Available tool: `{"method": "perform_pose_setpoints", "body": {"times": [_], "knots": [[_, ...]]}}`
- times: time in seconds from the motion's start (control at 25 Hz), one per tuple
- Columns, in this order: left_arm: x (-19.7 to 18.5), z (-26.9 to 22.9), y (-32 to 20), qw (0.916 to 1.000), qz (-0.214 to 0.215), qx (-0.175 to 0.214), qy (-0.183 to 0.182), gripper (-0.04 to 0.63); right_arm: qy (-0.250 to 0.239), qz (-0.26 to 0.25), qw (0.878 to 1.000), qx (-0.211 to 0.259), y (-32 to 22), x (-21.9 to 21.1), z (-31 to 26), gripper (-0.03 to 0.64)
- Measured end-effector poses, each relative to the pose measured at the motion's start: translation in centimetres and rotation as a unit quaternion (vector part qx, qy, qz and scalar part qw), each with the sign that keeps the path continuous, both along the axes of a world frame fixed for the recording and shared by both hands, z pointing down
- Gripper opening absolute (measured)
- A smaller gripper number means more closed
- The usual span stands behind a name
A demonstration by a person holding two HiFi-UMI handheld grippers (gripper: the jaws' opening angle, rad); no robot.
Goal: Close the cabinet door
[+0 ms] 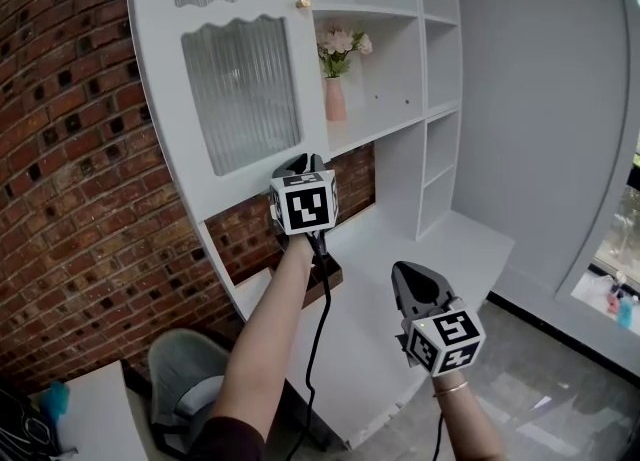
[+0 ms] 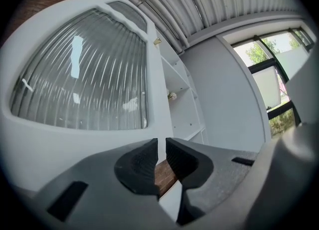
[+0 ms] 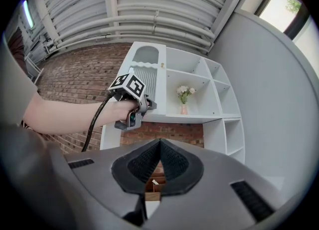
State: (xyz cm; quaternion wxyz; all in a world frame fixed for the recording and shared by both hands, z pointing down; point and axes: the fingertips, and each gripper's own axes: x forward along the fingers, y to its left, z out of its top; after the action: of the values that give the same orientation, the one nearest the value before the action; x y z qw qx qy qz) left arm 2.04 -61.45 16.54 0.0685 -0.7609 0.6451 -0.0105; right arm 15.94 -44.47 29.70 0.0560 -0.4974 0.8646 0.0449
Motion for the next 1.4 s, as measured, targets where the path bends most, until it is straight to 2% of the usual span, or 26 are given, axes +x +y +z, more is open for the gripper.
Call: {"method": "perform_pose_setpoints", "body": {"times": [0.08,0.32,0.68,1.0,1.24,1.4], "knots": [[0.3,0.1,-0.3,0.9997,-0.006,0.006,-0.022,0.058,0.0,0.005,1.0,-0.001,0.4,0.4,-0.1,0.0],[0.8,0.8,0.7,0.9986,0.014,0.015,-0.048,0.058,0.004,0.018,1.0,-0.002,1.7,1.6,-0.1,0.0],[1.4,3.5,5.6,0.996,0.086,0.009,-0.022,0.013,0.009,0.019,1.0,-0.011,2.9,0.3,0.5,0.0],[1.8,9.4,11.0,0.9889,0.145,-0.026,-0.017,0.011,0.011,0.02,0.999,-0.03,4.7,-1.0,2.1,0.0],[0.7,13.6,14.8,0.9844,0.169,-0.048,-0.002,0.009,-0.008,0.03,0.998,-0.049,5.5,-1.7,4.0,0.001],[-0.6,16.2,17.0,0.9829,0.171,-0.07,0.002,0.009,-0.014,0.03,0.997,-0.068,6.5,-2.5,5.8,0.0]]}}
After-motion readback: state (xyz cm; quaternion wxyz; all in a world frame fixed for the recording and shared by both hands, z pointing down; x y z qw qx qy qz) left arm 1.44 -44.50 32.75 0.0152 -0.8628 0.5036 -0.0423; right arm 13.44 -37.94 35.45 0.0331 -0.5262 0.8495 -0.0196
